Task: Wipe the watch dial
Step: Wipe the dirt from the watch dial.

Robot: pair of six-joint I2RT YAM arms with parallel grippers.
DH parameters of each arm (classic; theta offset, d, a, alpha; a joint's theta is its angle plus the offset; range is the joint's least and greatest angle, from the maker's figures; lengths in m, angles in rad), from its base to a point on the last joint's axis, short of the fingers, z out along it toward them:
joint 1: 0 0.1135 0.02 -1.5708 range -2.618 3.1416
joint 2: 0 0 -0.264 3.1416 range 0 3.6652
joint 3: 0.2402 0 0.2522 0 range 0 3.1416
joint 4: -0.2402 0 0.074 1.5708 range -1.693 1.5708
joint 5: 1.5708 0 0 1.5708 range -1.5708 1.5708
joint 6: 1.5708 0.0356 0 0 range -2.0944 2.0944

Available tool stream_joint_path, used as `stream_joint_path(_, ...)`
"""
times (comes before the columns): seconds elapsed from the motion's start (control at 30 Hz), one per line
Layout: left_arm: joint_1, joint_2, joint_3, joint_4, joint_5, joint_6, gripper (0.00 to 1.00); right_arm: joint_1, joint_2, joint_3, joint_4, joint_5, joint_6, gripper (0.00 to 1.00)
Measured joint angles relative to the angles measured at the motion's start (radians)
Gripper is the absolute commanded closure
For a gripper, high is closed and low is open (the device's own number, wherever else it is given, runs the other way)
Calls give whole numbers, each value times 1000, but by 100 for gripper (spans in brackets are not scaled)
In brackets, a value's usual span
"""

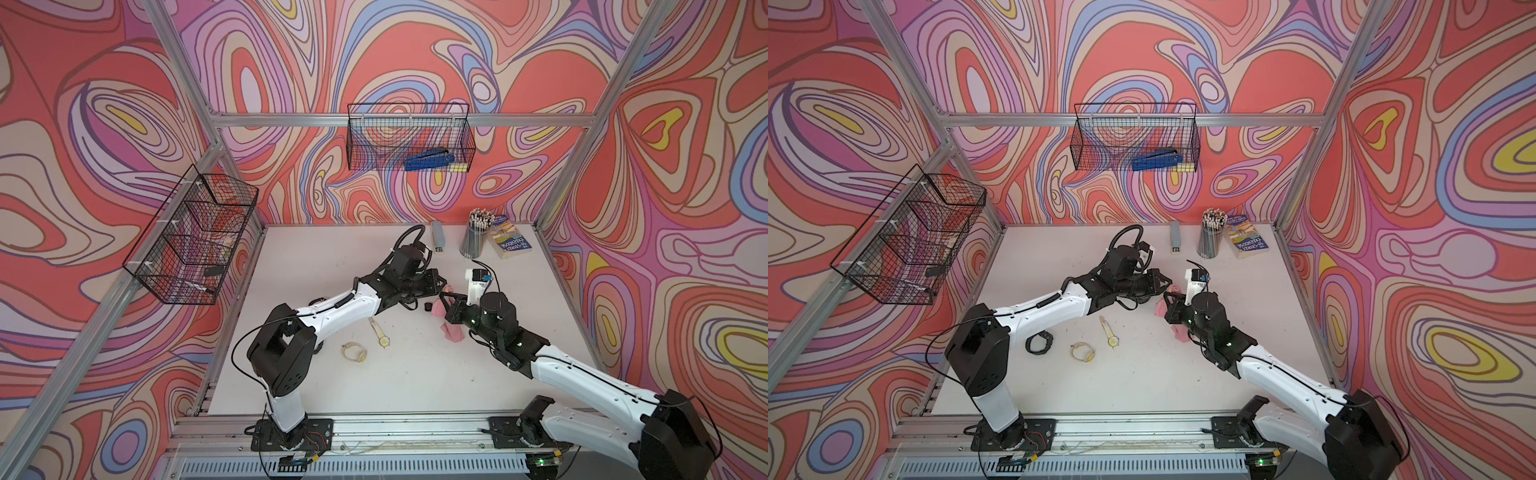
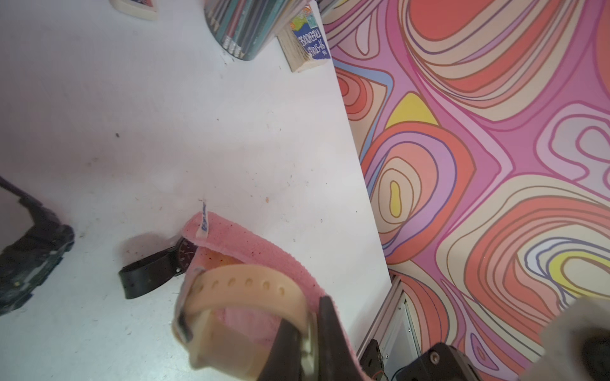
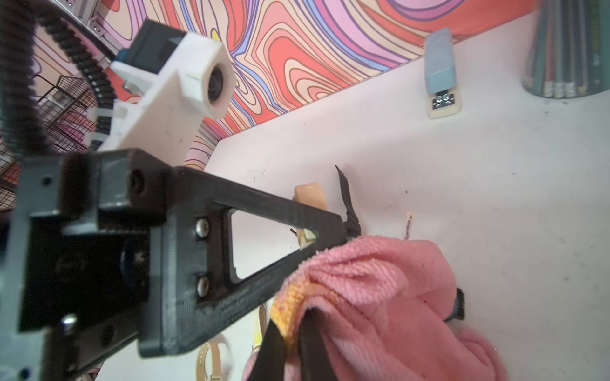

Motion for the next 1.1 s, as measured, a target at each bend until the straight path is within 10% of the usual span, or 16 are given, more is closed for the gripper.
stream_joint_path(1.1, -11, -20, 0, 77, 96, 55, 100, -93, -170, -7, -117, -135, -178, 100)
